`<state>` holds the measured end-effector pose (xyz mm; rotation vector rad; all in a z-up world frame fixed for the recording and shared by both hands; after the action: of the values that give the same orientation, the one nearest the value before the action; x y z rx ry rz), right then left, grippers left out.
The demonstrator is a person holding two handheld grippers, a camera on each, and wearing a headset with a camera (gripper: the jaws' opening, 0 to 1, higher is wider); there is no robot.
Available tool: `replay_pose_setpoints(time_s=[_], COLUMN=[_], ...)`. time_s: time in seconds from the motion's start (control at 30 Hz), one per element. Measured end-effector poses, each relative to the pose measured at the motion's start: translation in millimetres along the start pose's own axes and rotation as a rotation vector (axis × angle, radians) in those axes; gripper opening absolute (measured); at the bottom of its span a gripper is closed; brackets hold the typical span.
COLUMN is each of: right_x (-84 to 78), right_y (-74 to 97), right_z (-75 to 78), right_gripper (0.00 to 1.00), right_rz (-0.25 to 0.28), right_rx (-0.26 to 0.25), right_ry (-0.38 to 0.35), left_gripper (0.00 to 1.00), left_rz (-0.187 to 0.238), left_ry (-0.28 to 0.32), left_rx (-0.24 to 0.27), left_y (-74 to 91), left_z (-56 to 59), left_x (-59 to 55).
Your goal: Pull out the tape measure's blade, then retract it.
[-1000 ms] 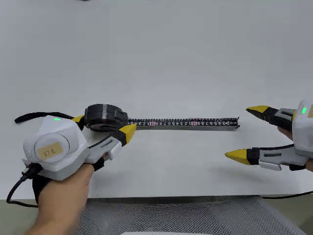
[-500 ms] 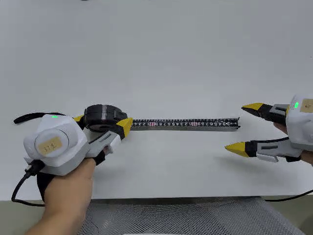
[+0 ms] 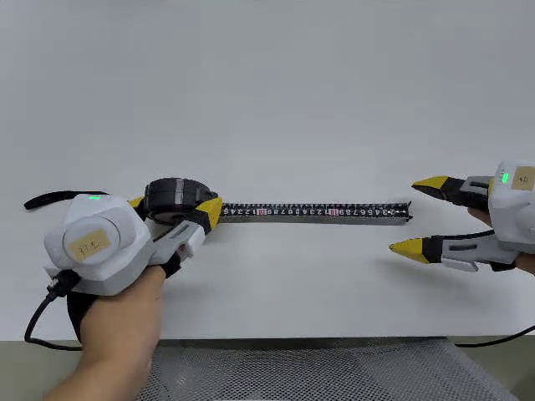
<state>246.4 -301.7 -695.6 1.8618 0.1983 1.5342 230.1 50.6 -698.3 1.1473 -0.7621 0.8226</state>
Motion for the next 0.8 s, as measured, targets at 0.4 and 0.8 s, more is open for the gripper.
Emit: replay_pose_setpoints(time_s=[0.4, 0.8], right_x=[-6.3, -10.9], right_y=[0.6, -8.0], right_z=[9.7, 17.9], right_gripper=[0.41, 0.25], right_rz=[-0.058, -0.114], right_rx=[0.035, 0.109], right_ry=[0.048, 0.091], left_gripper=[0.6, 0.6], left_rz=[0.0, -0.005], left_ry=[0.002, -0.004], left_rx=[-0.005, -0.006], left_y=[-0.7, -1.5], left_z=[-0.1, -0.5], left_x=[-0.8, -1.6])
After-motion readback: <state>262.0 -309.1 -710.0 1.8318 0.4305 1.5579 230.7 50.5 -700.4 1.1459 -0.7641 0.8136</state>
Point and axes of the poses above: the centre of the closed fingertips' face, and the gripper's own axes: y roughly backward along the fingers, z roughly to its right, x roughly out of its top, the point moved 8 cm from there along y, roughly backward along the fingers, and after that the axes turned 9 degrees about z, right-handed, at the moved point
